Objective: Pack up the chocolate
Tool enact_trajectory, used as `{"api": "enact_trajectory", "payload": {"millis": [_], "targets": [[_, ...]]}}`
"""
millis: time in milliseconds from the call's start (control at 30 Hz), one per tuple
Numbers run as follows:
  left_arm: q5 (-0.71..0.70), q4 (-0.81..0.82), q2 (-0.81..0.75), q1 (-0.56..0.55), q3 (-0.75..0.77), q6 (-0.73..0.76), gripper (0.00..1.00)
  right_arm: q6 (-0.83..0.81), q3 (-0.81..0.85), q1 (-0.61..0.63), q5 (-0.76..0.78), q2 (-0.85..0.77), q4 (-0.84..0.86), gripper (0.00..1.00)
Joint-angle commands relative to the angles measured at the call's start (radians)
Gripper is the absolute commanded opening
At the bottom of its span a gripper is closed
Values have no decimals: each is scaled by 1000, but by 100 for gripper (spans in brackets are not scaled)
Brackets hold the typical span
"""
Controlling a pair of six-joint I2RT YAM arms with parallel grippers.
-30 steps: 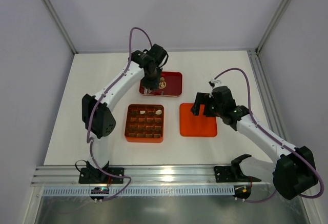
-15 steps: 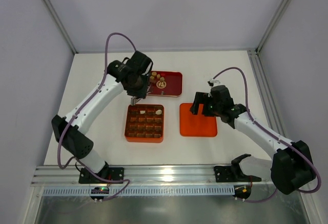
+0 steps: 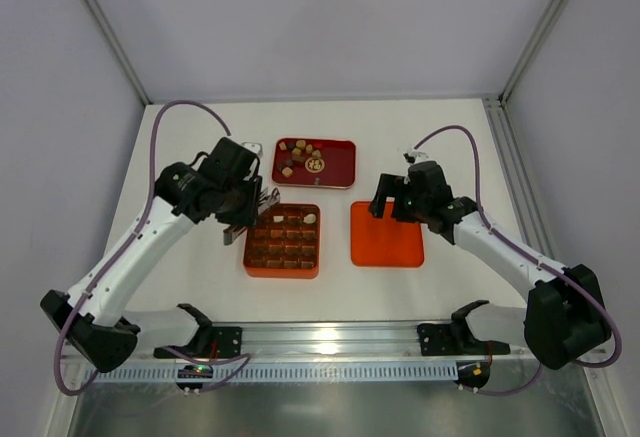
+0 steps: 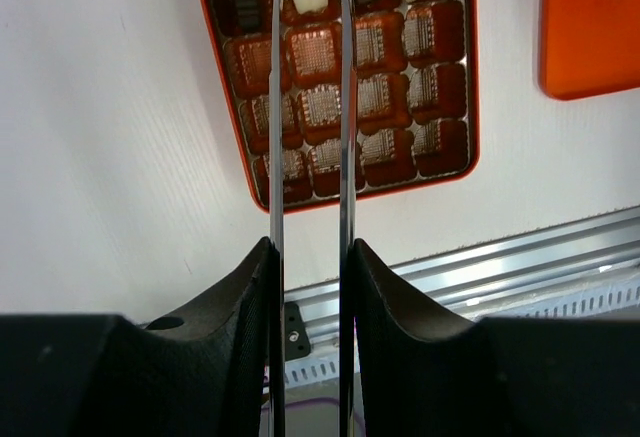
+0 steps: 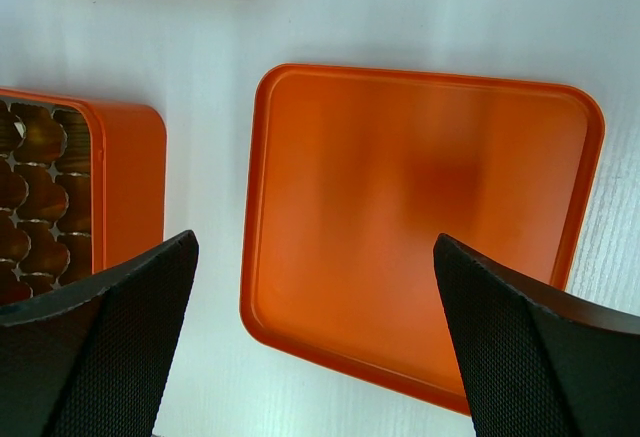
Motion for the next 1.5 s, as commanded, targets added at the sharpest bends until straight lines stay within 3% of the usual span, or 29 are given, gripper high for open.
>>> {"api": "enact_trajectory", "payload": {"millis": [0,400,1467], "targets": [[8,-16,-93,5,-67,-20,34,17,44,-4,20,18,41,100],[-5,-1,-214,5,-251,-72,34,23,38,-4,14,24,41,100],[-59,70,-173,5,-303,-67,39,18,43,-2,3,33,34,100]]}}
